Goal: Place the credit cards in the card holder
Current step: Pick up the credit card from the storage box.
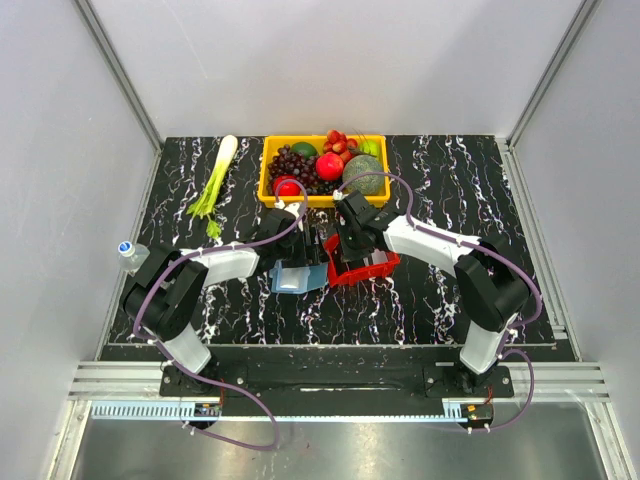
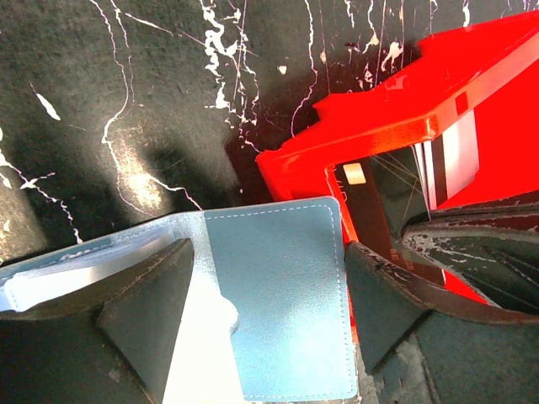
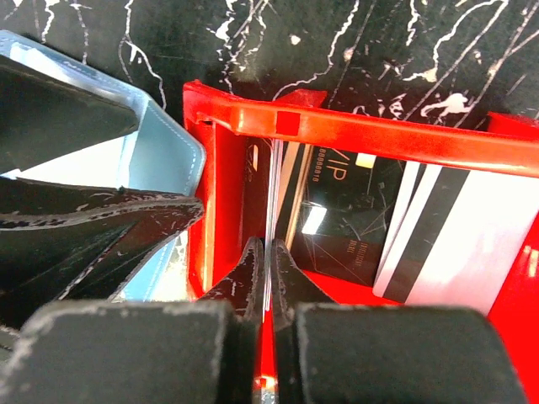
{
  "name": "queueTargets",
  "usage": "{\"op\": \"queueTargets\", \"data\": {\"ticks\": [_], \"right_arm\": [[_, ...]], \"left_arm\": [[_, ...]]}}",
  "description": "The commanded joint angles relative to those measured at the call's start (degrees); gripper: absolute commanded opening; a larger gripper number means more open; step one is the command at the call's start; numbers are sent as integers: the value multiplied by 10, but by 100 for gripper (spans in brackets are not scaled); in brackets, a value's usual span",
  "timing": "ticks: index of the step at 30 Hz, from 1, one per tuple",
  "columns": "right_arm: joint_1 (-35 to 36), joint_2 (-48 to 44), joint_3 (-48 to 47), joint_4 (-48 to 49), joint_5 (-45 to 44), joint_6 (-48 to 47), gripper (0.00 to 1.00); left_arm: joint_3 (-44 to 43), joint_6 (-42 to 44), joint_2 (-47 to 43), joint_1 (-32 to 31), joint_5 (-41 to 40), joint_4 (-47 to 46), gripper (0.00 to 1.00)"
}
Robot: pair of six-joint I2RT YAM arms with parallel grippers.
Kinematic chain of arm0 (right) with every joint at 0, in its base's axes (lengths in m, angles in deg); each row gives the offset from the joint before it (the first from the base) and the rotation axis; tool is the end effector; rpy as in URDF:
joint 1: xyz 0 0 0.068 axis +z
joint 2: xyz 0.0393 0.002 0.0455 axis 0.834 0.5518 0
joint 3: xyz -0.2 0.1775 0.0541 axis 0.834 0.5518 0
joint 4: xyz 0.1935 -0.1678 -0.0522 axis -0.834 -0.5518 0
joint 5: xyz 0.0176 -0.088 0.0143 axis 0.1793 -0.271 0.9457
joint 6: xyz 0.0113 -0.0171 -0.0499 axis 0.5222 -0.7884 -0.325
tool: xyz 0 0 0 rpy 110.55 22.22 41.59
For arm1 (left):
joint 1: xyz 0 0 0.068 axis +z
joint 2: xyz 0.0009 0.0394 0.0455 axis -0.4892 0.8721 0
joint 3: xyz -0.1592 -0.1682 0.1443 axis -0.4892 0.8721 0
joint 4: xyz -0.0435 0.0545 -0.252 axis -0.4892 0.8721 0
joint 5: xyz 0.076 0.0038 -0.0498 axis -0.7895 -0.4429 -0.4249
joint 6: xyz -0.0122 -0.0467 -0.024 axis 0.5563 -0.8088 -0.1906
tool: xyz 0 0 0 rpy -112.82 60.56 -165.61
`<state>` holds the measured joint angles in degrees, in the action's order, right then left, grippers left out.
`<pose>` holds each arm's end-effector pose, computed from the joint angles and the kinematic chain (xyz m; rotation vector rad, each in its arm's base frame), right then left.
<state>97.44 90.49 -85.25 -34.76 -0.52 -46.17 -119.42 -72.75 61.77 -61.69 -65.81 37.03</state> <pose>0.2826 0.2445 0.2030 -0.4721 2.6051 0.3644 0.2725 -0.1816 0.1563 0.0349 2.4766 -0.8021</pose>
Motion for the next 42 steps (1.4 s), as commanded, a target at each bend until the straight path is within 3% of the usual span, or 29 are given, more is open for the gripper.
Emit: {"op": "queueTargets", "data": {"ticks": [1, 3, 5, 9, 12, 16, 24, 37, 42], "right_arm": [[3, -5, -14, 13, 52, -14, 5], [3, 0, -17, 14, 45, -8, 8], [4, -9, -15, 6, 8, -2, 4], [3, -59, 11, 29, -88, 1, 4], [-1, -59, 12, 18, -111, -20, 2], [-3, -58, 12, 15, -70, -28, 1], [-4, -38, 6, 46, 80, -11, 12], [-3, -15, 15, 80, 155, 14, 11], [-4, -8, 18, 99, 189, 28, 16]], "left_arm": [[-6, 3, 5, 1, 11, -19, 77], [-8, 4, 4, 1, 12, -18, 77], [-7, 4, 4, 1, 11, -17, 77], [-5, 4, -1, 1, 7, -16, 77], [-5, 4, 1, 1, 10, -17, 77], [-8, 5, -1, 1, 10, -15, 77], [-9, 5, 2, 1, 14, -19, 77], [-9, 3, 2, 1, 12, -16, 77], [-9, 4, 0, 1, 11, -14, 77]]}}
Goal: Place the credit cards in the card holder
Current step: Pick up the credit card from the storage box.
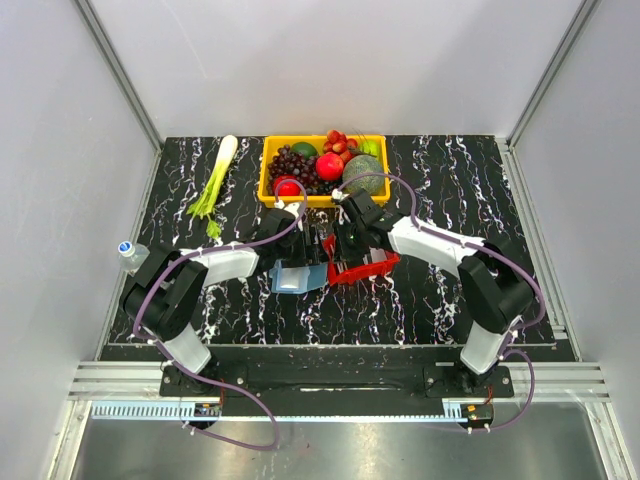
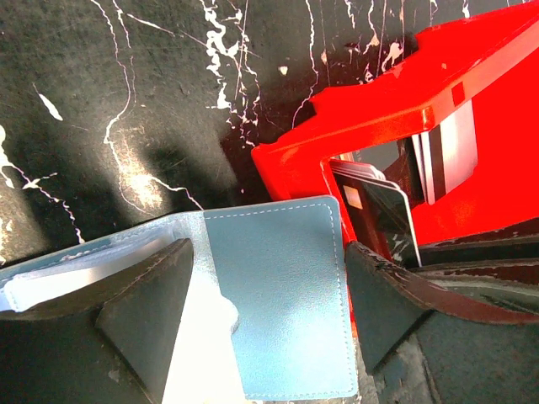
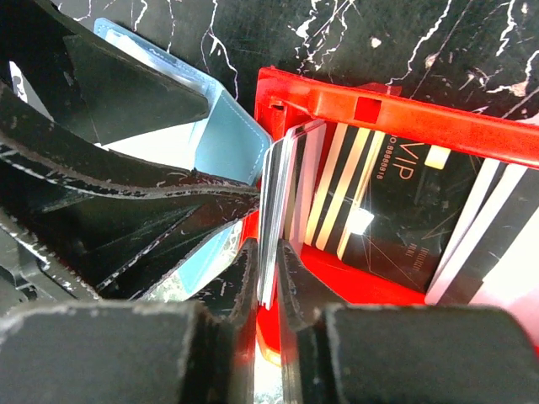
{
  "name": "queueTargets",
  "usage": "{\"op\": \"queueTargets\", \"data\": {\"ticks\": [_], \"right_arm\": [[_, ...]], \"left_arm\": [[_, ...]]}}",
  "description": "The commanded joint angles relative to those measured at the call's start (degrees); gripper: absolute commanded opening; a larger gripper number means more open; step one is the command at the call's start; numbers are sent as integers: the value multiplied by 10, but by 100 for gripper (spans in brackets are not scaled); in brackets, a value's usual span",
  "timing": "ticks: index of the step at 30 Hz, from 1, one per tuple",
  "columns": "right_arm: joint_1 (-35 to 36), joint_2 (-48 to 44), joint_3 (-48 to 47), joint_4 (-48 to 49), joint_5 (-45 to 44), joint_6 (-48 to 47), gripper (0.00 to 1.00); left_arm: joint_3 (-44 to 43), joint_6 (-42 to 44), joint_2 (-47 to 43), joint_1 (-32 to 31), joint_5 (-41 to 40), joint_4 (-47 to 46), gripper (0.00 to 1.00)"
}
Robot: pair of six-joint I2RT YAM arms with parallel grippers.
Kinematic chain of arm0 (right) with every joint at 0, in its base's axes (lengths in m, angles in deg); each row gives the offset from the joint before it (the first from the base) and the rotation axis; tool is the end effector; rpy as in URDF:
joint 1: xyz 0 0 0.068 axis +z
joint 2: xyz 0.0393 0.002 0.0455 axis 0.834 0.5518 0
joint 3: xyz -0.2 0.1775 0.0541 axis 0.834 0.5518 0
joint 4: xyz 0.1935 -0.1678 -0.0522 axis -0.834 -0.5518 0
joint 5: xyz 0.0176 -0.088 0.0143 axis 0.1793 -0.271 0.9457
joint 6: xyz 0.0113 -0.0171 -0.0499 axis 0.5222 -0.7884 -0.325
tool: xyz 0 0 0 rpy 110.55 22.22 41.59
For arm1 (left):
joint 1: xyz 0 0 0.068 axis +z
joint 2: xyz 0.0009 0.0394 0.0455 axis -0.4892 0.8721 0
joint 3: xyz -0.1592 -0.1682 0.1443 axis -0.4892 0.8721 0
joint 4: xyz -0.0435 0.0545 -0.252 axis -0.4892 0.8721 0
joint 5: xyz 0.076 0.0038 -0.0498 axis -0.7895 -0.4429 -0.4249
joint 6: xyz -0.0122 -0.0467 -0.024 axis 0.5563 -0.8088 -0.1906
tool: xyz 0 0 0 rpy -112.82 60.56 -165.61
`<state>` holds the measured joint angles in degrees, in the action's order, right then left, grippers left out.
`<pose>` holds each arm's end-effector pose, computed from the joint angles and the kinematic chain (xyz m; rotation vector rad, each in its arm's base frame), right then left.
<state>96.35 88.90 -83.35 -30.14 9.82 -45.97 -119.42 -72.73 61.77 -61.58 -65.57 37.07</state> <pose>0.2824 0.2434 0.2081 -0.5131 2.5752 0.6156 0.2727 -0.1812 0.1563 0.0351 2.4779 -0.8054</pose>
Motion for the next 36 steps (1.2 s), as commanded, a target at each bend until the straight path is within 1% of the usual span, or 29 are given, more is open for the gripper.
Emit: {"op": "queueTargets", "data": {"ticks": [1, 4, 7, 9, 11, 16, 18, 22, 25, 28, 32, 36], "right_arm": [[8, 13, -2, 53, 87, 26, 17], [8, 25, -6, 53, 101, 25, 24], [7, 33, -7, 57, 112, 26, 27], [8, 33, -6, 56, 104, 28, 29], [7, 33, -6, 56, 95, 28, 34], [7, 39, -8, 54, 92, 35, 34], [7, 42, -8, 53, 90, 37, 29], [7, 40, -7, 54, 95, 36, 9], [8, 27, -7, 53, 93, 33, 1], [7, 10, -8, 52, 88, 28, 0], [5, -16, -3, 41, 50, 27, 0], [2, -13, 0, 41, 74, 20, 0]], "left_arm": [[-8, 3, -1, -1, 9, -15, 77], [-7, 3, -2, -1, 8, -16, 77], [-6, 3, -3, -1, 7, -14, 77], [-7, 3, -3, -1, 6, -13, 77], [-7, 3, -3, -1, 7, -13, 77], [-8, 5, -1, -1, 8, -11, 77], [-7, 5, -2, -1, 6, -11, 77], [-8, 5, -3, -1, 7, -11, 77], [-8, 5, -4, -1, 7, -10, 77], [-9, 5, -3, -1, 8, -9, 77], [-9, 7, -6, -1, 8, -7, 77], [-9, 7, -8, -1, 9, -7, 77]]}}
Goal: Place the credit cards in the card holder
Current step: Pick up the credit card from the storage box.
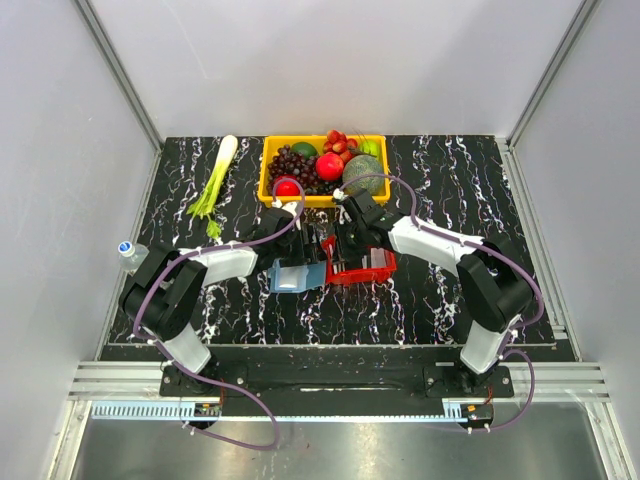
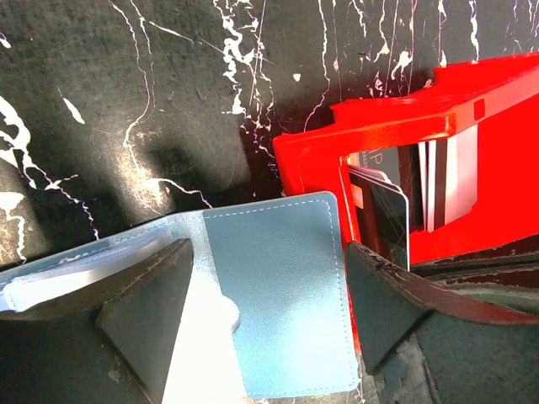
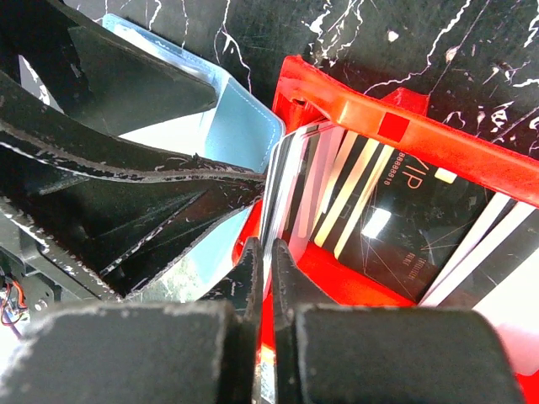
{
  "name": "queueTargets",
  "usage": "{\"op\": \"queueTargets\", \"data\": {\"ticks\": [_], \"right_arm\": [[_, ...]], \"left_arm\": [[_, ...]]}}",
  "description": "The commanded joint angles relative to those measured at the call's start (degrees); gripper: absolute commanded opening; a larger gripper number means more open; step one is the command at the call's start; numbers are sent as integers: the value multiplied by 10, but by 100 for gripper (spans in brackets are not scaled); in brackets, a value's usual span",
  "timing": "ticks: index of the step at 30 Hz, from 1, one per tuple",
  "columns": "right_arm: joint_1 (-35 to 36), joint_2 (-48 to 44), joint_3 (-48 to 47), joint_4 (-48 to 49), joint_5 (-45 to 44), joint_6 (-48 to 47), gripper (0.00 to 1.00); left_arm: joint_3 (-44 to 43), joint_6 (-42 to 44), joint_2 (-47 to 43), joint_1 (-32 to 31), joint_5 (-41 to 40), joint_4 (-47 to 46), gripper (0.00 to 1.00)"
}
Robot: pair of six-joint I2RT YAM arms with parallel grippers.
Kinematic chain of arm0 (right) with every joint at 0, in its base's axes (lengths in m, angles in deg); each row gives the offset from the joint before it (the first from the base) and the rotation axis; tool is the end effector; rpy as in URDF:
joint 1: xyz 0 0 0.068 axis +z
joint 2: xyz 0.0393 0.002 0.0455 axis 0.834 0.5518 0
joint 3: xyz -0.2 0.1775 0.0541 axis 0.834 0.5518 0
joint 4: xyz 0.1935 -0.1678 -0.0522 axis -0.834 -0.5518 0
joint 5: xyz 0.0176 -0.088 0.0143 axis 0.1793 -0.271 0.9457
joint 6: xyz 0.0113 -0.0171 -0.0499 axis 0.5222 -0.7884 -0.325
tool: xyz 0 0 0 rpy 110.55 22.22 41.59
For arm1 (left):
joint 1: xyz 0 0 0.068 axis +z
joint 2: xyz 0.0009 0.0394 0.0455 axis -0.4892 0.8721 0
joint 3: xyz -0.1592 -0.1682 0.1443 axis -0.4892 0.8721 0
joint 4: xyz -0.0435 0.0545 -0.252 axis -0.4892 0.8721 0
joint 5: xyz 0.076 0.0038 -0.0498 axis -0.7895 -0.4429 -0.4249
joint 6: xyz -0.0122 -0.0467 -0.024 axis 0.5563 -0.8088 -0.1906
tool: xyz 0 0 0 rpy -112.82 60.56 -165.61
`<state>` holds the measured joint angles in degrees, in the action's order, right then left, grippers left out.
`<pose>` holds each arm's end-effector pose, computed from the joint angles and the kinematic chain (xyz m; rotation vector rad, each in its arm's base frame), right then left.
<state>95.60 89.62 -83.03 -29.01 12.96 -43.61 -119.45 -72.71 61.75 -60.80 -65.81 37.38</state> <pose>0.2857 0.2423 0.2036 -0.4689 2.6000 0.6916 0.2750 -0.1772 0.1561 0.0157 2.4791 -0.7927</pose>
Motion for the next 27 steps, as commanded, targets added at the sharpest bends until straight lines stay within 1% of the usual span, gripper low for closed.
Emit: {"op": "queueTargets", "data": {"ticks": [1, 3, 5, 6, 7, 8, 11, 12, 15, 16, 17, 18, 19, 24, 25, 27], "right_arm": [[9, -13, -9, 25, 50, -6, 3], [9, -4, -13, 21, 55, -1, 10], [10, -1, -13, 25, 60, 1, 13], [10, 1, -13, 29, 62, 3, 17], [10, 4, -13, 31, 64, 6, 19], [10, 8, -15, 32, 67, 5, 16], [9, 12, -16, 42, 80, 11, 18], [10, 14, -16, 42, 79, 11, 15], [10, 16, -17, 44, 79, 14, 10], [10, 16, -16, 44, 81, 13, 13], [9, 18, -16, 43, 83, 14, 18], [10, 17, -14, 43, 84, 14, 19], [9, 16, -13, 43, 83, 15, 18], [10, 12, -9, 49, 96, 20, 23], [8, 13, -9, 49, 99, 20, 20], [8, 10, -3, 57, 101, 27, 21]], "left_arm": [[-9, 7, -7, -8, 11, -11, 77], [-10, 7, -10, -8, 12, -10, 77], [-10, 7, -11, -8, 11, -9, 77], [-11, 7, -12, -8, 11, -9, 77], [-12, 6, -10, -8, 10, -8, 77], [-12, 7, -9, -8, 11, -8, 77], [-11, 7, -9, -8, 12, -8, 77], [-10, 7, -9, -8, 12, -8, 77], [-10, 9, -12, -8, 10, -6, 77], [-10, 9, -12, -8, 10, -6, 77], [-10, 9, -12, -8, 10, -6, 77], [-10, 9, -12, -8, 9, -6, 77], [-10, 8, -12, -8, 10, -6, 77], [-11, 7, -10, -9, 9, -7, 77], [-12, 7, -10, -8, 9, -6, 77], [-13, 7, -10, -8, 11, -5, 77]]}}
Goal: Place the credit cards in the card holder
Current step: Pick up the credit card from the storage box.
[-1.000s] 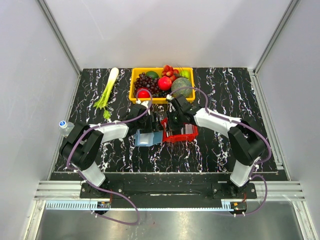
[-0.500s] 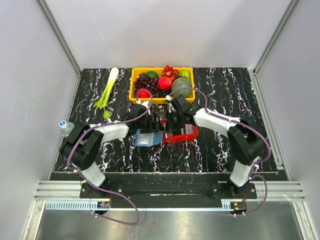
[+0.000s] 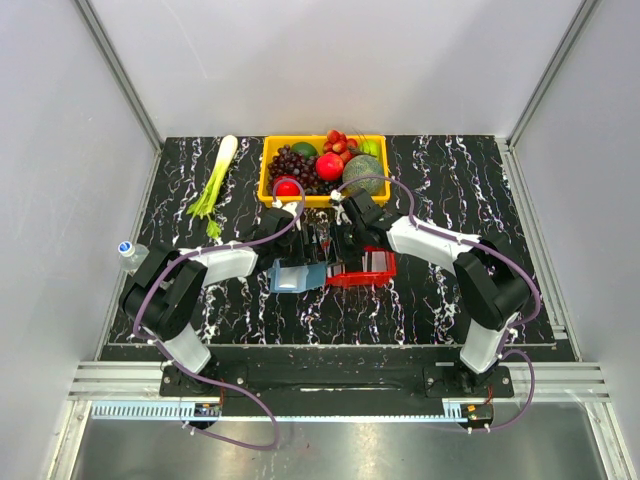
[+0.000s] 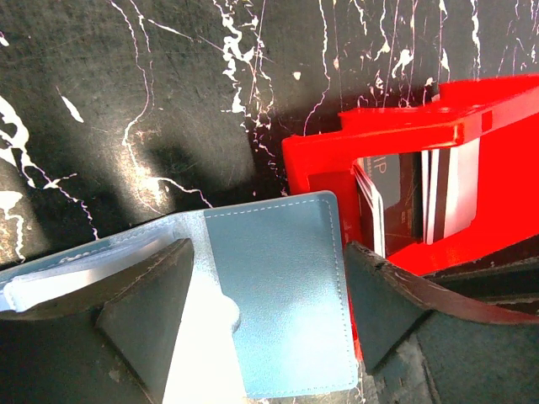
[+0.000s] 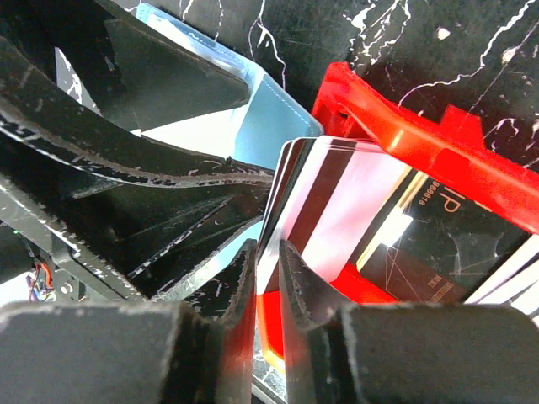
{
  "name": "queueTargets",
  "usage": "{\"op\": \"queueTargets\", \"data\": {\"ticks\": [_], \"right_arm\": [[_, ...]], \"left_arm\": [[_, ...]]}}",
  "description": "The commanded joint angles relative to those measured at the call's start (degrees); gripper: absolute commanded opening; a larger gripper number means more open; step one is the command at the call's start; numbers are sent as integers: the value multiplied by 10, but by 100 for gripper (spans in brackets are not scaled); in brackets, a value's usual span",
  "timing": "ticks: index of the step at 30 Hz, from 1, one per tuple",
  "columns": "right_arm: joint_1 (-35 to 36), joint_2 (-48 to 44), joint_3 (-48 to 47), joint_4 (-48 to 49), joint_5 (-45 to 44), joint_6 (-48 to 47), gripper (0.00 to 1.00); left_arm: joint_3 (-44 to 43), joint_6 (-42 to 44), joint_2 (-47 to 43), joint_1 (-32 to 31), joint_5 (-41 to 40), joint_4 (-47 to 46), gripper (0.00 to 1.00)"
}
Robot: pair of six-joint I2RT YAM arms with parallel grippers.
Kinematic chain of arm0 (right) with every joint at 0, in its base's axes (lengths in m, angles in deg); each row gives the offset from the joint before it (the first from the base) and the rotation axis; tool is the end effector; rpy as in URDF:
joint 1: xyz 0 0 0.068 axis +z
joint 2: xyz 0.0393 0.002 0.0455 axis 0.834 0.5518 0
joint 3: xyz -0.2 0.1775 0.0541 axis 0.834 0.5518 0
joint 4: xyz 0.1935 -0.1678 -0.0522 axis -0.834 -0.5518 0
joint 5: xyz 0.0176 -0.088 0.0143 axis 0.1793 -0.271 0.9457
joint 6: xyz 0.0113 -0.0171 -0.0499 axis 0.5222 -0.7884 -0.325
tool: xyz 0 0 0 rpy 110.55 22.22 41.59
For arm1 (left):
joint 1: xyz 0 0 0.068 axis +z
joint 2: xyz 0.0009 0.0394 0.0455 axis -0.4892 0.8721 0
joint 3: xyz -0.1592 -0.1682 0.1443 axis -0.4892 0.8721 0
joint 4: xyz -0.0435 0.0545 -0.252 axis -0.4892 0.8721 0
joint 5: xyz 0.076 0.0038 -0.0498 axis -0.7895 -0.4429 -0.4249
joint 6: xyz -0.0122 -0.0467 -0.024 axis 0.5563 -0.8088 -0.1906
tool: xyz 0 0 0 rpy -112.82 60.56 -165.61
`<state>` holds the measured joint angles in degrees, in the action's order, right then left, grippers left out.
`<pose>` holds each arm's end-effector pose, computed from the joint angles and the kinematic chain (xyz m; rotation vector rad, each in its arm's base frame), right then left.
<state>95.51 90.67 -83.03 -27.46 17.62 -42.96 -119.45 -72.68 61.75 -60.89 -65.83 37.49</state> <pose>0.2871 0.2462 0.1994 -0.4903 2.6066 0.7971 0.2746 -0.1775 0.1560 0.0179 2.4811 -0.7919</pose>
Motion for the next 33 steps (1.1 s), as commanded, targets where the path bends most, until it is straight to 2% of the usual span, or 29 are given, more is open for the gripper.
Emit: {"op": "queueTargets", "data": {"ticks": [1, 6, 16, 17, 19, 21, 23, 24, 25, 27, 28, 33], "right_arm": [[10, 0, -1, 47, 56, 22, 20], [8, 5, 1, 47, 48, 25, 0], [2, -33, 16, 45, 8, 24, 0], [1, -38, 20, 45, -1, 27, 5], [-2, -48, 27, 46, -15, 31, 4], [-4, -53, 31, 47, -27, 37, 14], [-9, -54, 35, 46, -32, 43, 14], [-10, -55, 37, 46, -37, 47, 19], [-14, -55, 39, 46, -44, 54, 32], [-22, -50, 41, 42, -49, 66, 36], [-26, -46, 41, 38, -51, 74, 45], [-31, -24, 35, 31, -45, 87, 50]], "left_arm": [[-13, 7, -10, -7, 10, -6, 77], [-13, 8, -10, -7, 10, -4, 77], [-17, 7, -7, -7, 12, -4, 77], [-17, 8, -7, -7, 11, -3, 77], [-17, 9, -7, -7, 12, -4, 77], [-17, 9, -6, -7, 11, -4, 77], [-17, 7, -6, -7, 12, -5, 77], [-16, 8, -7, -7, 12, -6, 77], [-15, 8, -7, -7, 13, -6, 77], [-14, 8, -7, -7, 12, -6, 77], [-14, 8, -7, -7, 13, -7, 77], [-13, 8, -7, -7, 13, -8, 77]]}}
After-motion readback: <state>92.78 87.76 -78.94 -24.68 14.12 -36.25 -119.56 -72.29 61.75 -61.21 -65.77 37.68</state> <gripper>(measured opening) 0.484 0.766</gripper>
